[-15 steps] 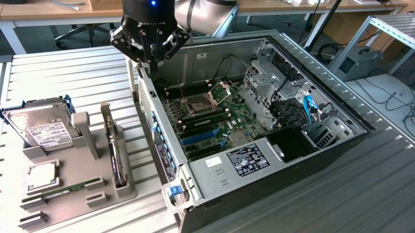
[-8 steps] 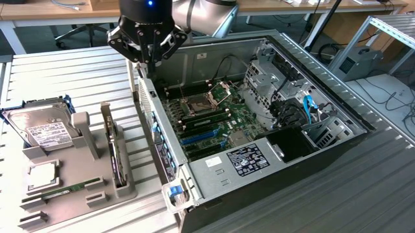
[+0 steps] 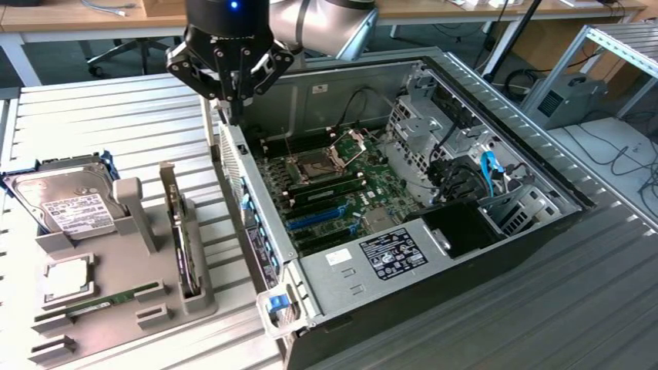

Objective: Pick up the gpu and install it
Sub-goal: 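Reach for the gpu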

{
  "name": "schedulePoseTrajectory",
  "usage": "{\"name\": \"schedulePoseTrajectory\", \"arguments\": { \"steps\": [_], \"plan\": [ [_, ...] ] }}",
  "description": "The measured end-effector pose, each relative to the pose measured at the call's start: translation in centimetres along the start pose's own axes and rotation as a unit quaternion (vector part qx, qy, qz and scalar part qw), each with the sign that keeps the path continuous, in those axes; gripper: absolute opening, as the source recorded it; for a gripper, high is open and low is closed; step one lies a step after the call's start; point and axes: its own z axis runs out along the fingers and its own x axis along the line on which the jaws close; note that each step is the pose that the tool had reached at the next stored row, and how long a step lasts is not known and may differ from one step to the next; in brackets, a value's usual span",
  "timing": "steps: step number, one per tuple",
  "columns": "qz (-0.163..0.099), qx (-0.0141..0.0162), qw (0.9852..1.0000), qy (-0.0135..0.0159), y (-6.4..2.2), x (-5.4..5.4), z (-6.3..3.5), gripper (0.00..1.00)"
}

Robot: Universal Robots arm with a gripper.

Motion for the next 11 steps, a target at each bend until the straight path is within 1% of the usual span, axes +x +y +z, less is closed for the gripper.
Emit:
{"name": "schedulePoseTrajectory", "arguments": {
  "steps": [11],
  "plan": [
    [0.0, 0.0, 1.0, 0.0, -0.02, 0.3, -0.01, 0.11]
  ]
}}
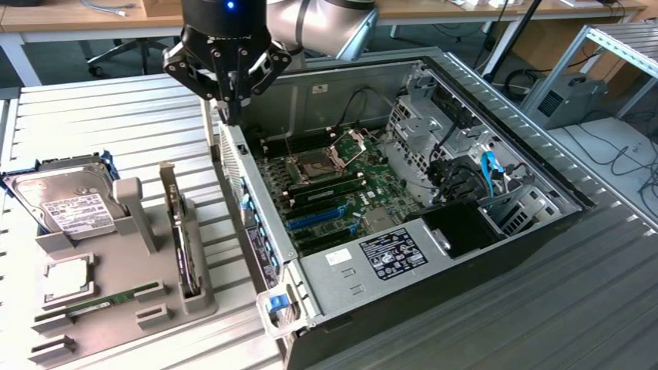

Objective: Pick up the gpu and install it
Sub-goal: 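Reach for the gpu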

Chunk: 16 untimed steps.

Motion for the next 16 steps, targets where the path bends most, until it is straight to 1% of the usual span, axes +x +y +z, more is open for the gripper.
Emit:
{"name": "schedulePoseTrajectory", "arguments": {
  "steps": [16],
  "plan": [
    [0.0, 0.0, 1.0, 0.0, -0.03, 0.4, -0.02, 0.11]
  ]
}}
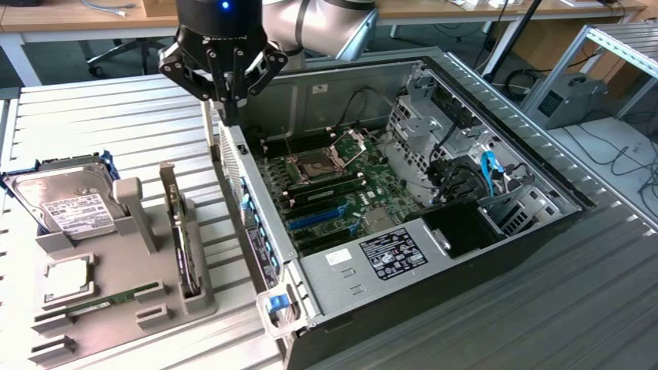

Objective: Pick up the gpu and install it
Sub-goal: 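Reach for the gpu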

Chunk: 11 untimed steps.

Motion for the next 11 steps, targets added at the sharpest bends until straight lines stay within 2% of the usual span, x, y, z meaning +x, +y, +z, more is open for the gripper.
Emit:
{"name": "schedulePoseTrajectory", "arguments": {
  "steps": [11],
  "plan": [
    [0.0, 0.0, 1.0, 0.0, -0.02, 0.29, -0.01, 0.11]
  ]
}}
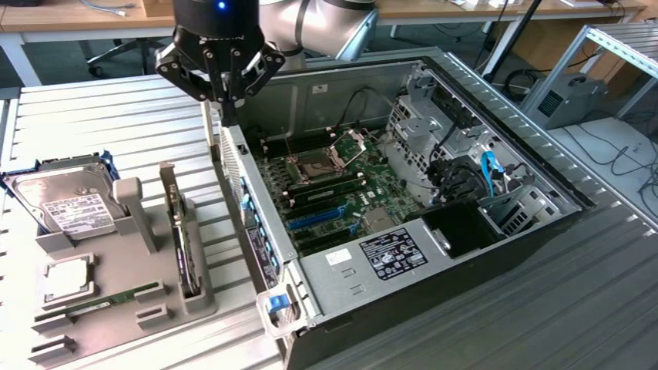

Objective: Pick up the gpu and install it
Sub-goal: 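Reach for the gpu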

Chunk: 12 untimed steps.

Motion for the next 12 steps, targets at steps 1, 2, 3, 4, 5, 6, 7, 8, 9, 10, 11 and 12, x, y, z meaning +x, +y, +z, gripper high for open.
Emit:
{"name": "schedulePoseTrajectory", "arguments": {
  "steps": [1, 2, 3, 4, 5, 6, 7, 8, 9, 10, 11, 12],
  "plan": [
    [0.0, 0.0, 1.0, 0.0, 0.0, 0.02, 0.0, 0.11],
    [0.0, 0.0, 1.0, 0.0, 0.0, 0.05, 0.0, 0.11],
    [0.0, 0.0, 1.0, 0.0, 0.0, 0.07, 0.0, 0.11],
    [0.0, 0.0, 1.0, 0.0, -0.01, 0.09, 0.0, 0.11],
    [0.0, 0.0, 1.0, 0.0, -0.01, 0.12, 0.0, 0.11],
    [0.0, 0.0, 1.0, 0.0, -0.01, 0.15, 0.0, 0.11],
    [0.0, 0.0, 1.0, 0.0, -0.01, 0.17, -0.01, 0.11],
    [0.0, 0.0, 1.0, 0.0, -0.01, 0.2, -0.01, 0.11],
    [0.0, 0.0, 1.0, 0.0, -0.02, 0.22, -0.01, 0.11],
    [0.0, 0.0, 1.0, 0.0, -0.02, 0.25, -0.01, 0.11],
    [0.0, 0.0, 1.0, 0.0, -0.02, 0.27, -0.01, 0.11],
    [0.0, 0.0, 1.0, 0.0, -0.02, 0.29, -0.01, 0.11]
  ]
}}
